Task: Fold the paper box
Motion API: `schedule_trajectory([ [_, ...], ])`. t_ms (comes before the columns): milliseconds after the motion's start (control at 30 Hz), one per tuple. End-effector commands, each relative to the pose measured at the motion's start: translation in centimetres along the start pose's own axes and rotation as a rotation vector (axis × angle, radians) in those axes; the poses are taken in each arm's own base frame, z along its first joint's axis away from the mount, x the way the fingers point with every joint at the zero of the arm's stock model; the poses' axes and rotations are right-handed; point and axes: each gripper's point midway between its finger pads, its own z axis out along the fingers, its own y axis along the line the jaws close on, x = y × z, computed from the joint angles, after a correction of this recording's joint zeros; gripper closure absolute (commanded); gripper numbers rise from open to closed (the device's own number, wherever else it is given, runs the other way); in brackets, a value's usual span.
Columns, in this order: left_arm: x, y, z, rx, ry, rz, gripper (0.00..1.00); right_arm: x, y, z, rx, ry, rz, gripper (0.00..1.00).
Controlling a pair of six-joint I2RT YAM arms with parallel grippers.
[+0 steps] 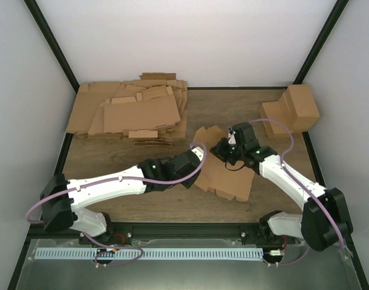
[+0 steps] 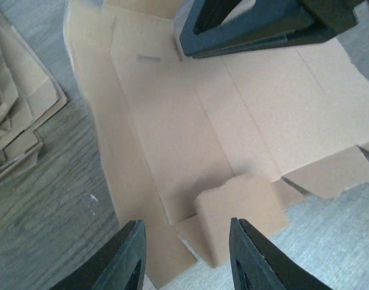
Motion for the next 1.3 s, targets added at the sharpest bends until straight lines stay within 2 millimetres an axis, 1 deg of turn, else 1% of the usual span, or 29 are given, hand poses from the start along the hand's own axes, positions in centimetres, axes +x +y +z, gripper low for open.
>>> schedule_trajectory([
  [0, -2.7, -1.3, -2.8, 0.111, -0.079, -0.065, 0.52, -0.1, 1.4, -1.3, -0.105, -0.048, 0.008, 0.96],
  [67, -3.8, -1.6, -4.2, 0.156, -0.125, -0.103, 0.39, 0.2, 1.3, -1.5, -0.122, -0.055, 0.008, 0.97],
  [133, -4.7, -1.6, -5.4, 0.188, -0.173, -0.140, 0.21, 0.3, 1.2, -1.7, -0.134, -0.061, 0.011, 0.97],
  [167, -5.1, -1.6, -5.9, 0.201, -0.199, -0.158, 0.08, 0.5, 1.1, -1.7, -0.140, -0.060, 0.009, 0.97],
  [200, -5.4, -1.4, -6.2, 0.204, -0.220, -0.176, 0.01, 0.6, 1.1, -1.8, -0.146, -0.060, 0.008, 0.97],
  [233, -5.6, -1.0, -6.4, 0.190, -0.235, -0.210, 0.00, 0.7, 1.1, -1.9, -0.152, -0.061, 0.008, 0.97],
  [267, -5.4, 0.0, -6.2, 0.142, -0.236, -0.262, 0.00, 0.8, 1.0, -1.9, -0.157, -0.061, 0.008, 0.97],
  [300, -5.0, 1.4, -6.0, 0.069, -0.232, -0.325, 0.00, 0.9, 1.0, -2.0, -0.164, -0.063, 0.007, 0.98],
  [367, -3.5, 4.4, -5.7, -0.097, -0.201, -0.473, 0.00, 1.1, 1.0, -2.2, -0.179, -0.071, 0.002, 0.98],
  [400, -3.5, 4.8, -5.5, -0.113, -0.192, -0.481, 0.00, 1.2, 0.8, -2.3, -0.182, -0.074, 0.002, 0.98],
  [433, -3.6, 4.2, -5.1, -0.077, -0.179, -0.454, 0.00, 1.4, 0.7, -2.4, -0.187, -0.076, -0.001, 0.98],
  [500, -4.3, 2.4, -4.7, 0.014, -0.164, -0.387, 0.00, 1.5, 0.5, -2.4, -0.196, -0.081, -0.004, 0.98],
  [533, -4.3, 1.9, -4.2, 0.027, -0.147, -0.372, 0.00, 1.7, 0.4, -2.4, -0.200, -0.082, -0.006, 0.98],
  [633, -3.7, 1.9, -2.7, -0.023, -0.084, -0.354, 0.00, 1.8, 0.0, -2.3, -0.189, -0.080, -0.006, 0.98],
  [667, -3.3, 1.9, -1.9, -0.030, -0.051, -0.356, 0.00, 1.8, -0.2, -2.3, -0.174, -0.084, -0.006, 0.97],
  [700, -2.8, 2.2, -0.9, -0.032, -0.014, -0.370, 0.00, 1.5, -0.6, -2.3, -0.146, -0.094, -0.006, 0.93],
  [733, -2.1, 2.4, 0.1, -0.025, 0.024, -0.389, 0.00, 1.4, -1.2, -2.2, -0.108, -0.101, -0.009, 0.86],
  [767, -1.6, 2.7, 1.0, -0.019, 0.057, -0.411, 0.01, 1.1, -1.5, -2.2, -0.074, -0.108, -0.022, 0.84],
  [867, -0.2, 3.6, 3.5, -0.003, 0.117, -0.442, 0.02, 0.9, -3.3, -2.1, 0.039, -0.106, -0.070, 0.82],
  [967, 0.9, 4.8, 5.6, 0.018, 0.157, -0.473, 0.04, 2.0, -5.8, -1.4, 0.120, -0.065, -0.092, 0.82],
  [1033, 1.5, 6.0, 6.9, 0.035, 0.181, -0.500, 0.06, 2.6, -7.1, -1.1, 0.116, -0.031, -0.096, 0.84],
  [1100, 2.0, 6.8, 8.0, 0.067, 0.193, -0.521, 0.06, 3.1, -7.8, -1.0, 0.084, -0.005, -0.103, 0.87],
  [1133, 2.1, 7.3, 8.4, 0.074, 0.198, -0.529, 0.07, 3.3, -8.3, -1.0, 0.072, 0.002, -0.103, 0.95],
  [1167, 2.2, 7.6, 8.9, 0.080, 0.202, -0.532, 0.08, 3.3, -8.7, -1.1, 0.061, 0.007, -0.104, 0.99],
  [1267, 2.2, 8.1, 10.2, 0.111, 0.230, -0.545, 0.10, 3.0, -10.0, -1.3, 0.047, 0.014, -0.094, 0.99],
])
